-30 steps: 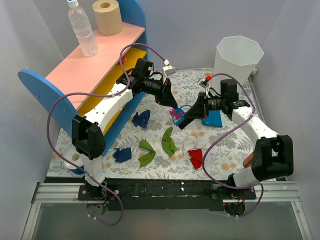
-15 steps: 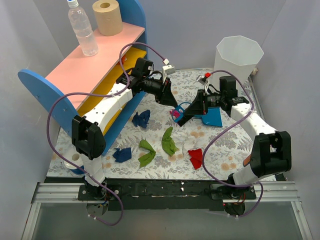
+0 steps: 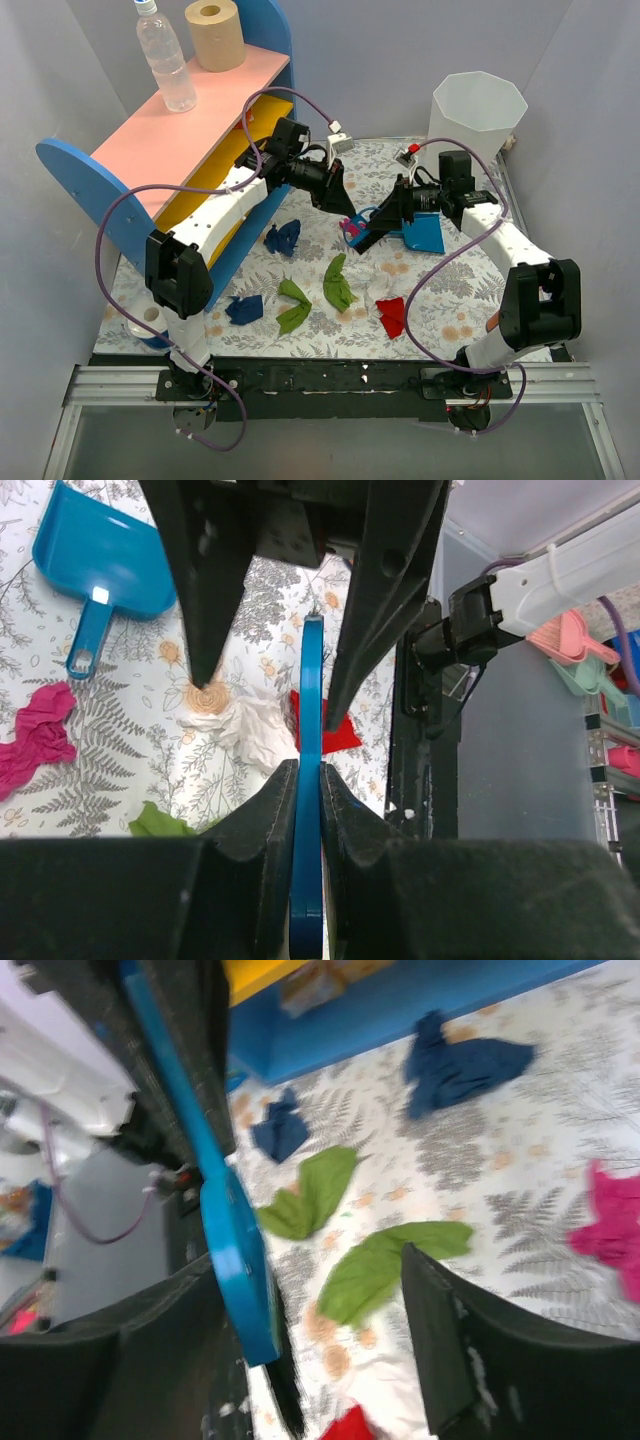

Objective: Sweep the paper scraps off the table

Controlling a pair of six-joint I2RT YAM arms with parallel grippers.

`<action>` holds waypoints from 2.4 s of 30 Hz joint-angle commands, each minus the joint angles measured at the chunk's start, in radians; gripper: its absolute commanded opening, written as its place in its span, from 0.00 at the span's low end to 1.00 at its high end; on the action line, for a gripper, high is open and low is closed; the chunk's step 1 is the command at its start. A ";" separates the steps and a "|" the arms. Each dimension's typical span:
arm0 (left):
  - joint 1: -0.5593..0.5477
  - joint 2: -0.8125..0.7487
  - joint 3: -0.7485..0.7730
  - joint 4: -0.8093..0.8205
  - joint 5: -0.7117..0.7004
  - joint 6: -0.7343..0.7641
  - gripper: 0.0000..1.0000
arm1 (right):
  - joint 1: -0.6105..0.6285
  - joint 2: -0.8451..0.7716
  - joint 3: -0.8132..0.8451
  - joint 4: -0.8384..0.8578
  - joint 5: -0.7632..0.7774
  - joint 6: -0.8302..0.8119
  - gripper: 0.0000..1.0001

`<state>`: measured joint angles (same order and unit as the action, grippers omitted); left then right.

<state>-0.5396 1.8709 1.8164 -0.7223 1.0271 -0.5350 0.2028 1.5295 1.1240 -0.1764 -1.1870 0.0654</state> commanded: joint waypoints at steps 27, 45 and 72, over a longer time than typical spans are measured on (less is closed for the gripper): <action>-0.007 -0.205 -0.184 -0.203 -0.412 0.156 0.00 | -0.031 0.195 0.076 -0.117 1.103 -0.133 0.60; -0.007 -0.173 -0.181 -0.204 -0.407 0.138 0.00 | -0.003 0.328 0.171 -0.066 1.132 -0.076 0.53; -0.007 -0.153 -0.150 -0.198 -0.447 0.144 0.00 | 0.033 0.322 0.120 -0.063 1.198 -0.108 0.28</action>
<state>-0.5453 1.7466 1.6352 -0.9318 0.5789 -0.3996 0.2314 1.9186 1.2751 -0.2630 0.0261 0.0097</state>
